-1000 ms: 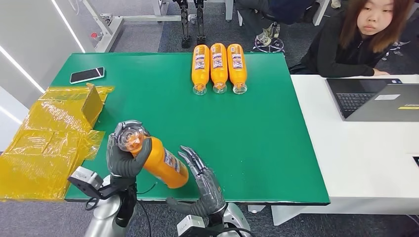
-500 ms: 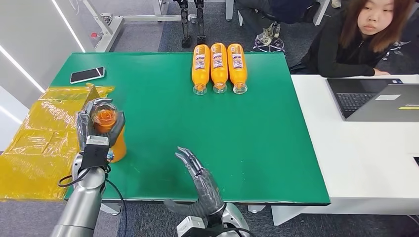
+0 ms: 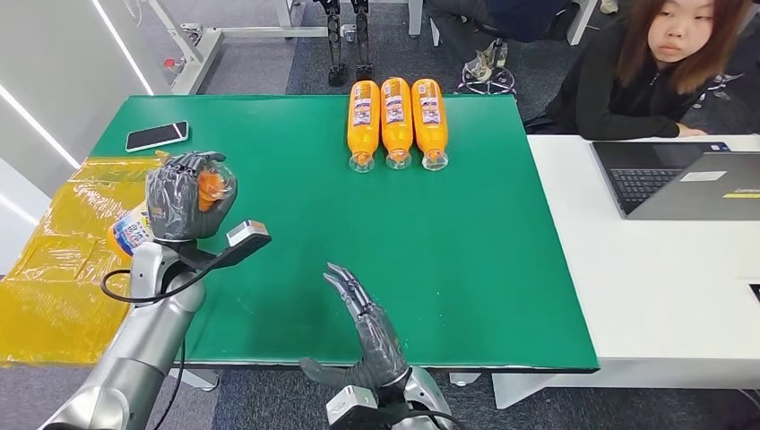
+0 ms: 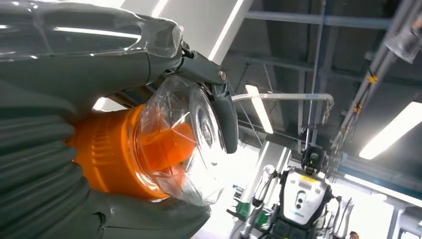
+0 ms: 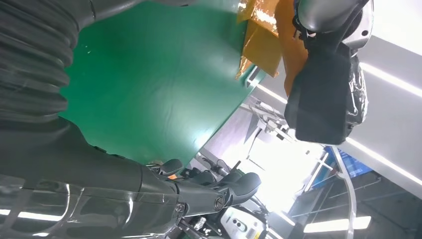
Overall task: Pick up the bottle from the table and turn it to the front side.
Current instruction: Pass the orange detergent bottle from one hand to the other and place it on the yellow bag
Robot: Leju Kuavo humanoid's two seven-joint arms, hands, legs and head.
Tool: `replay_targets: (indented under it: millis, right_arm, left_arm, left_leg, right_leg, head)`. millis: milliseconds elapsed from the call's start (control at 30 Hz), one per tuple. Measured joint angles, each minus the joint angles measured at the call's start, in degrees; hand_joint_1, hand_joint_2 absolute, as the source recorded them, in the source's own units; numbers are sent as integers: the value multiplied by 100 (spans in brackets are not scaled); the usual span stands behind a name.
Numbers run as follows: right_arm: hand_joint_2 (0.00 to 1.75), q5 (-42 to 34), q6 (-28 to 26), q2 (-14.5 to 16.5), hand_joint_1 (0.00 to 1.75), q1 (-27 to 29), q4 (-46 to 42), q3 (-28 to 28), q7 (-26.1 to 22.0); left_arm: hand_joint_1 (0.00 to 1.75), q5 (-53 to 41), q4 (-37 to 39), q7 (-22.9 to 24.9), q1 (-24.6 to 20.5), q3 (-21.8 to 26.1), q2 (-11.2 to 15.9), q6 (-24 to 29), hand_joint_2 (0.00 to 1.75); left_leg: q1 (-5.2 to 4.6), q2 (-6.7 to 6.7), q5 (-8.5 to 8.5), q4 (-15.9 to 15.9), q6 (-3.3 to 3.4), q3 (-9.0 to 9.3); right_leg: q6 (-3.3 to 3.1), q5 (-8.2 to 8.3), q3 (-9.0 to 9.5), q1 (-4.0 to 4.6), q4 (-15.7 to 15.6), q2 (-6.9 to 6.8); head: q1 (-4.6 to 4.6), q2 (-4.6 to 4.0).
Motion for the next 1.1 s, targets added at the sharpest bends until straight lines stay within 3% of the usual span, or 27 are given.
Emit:
replay_targets:
  millis: [200,367,400,500,533,800,1100]
  right_arm:
    - [175,-210,-54,-63,0,-14,27,67,-72]
    - [175,-263,-84,-197,0,41,-18,104,-84]
    - [175,-269,-91,-224,0,58,-26,110,-82]
    - [175,-285,-112,-309,0,117,-61,125,-84]
    - [175,-288,-114,-338,0,137,-74,126,-92]
    - [175,-340,-105,-502,0,240,-154,134,-113]
    - [175,-337,-103,-556,0,246,-197,135,-85]
  left_arm:
    - [175,-1522,575,944,-128,-318,170,-1,175]
    - [175,-1825,1191,1321,-138,-627,284,-101,175]
    - [158,-1894,1293,1387,-137,-674,295,-169,175]
    - [29,-2103,1545,1553,-128,-769,331,-469,175]
    - [2,-2155,1620,1586,-124,-783,349,-561,175]
    - [0,-2256,2040,1795,-27,-822,501,-1047,175]
    - [0,-2263,2094,1877,19,-878,566,-1052,175]
  left_leg:
    - [0,5,0,-1,0,1]
    - [0,10,0,-1,0,0]
    - [0,9,0,-1,0,-1]
    - [0,9,-1,-2,-1,-2]
    - [0,9,-2,-2,-1,-2]
    - [1,10,-3,-3,-3,-2]
    - [0,10,-2,-3,-3,-2]
  right_leg:
    - [-1,0,-2,0,1,4]
    - [-1,0,-4,0,0,7]
    - [0,0,-4,0,0,6]
    - [0,-1,-4,0,0,6]
    - [0,-1,-4,0,0,6]
    - [-1,-1,-7,0,0,6]
    - [-1,-1,-7,0,1,6]
  head:
    - [-1,0]
    - [0,0]
    - [0,0]
    - [0,0]
    - [1,0]
    - [0,0]
    - [-1,0]
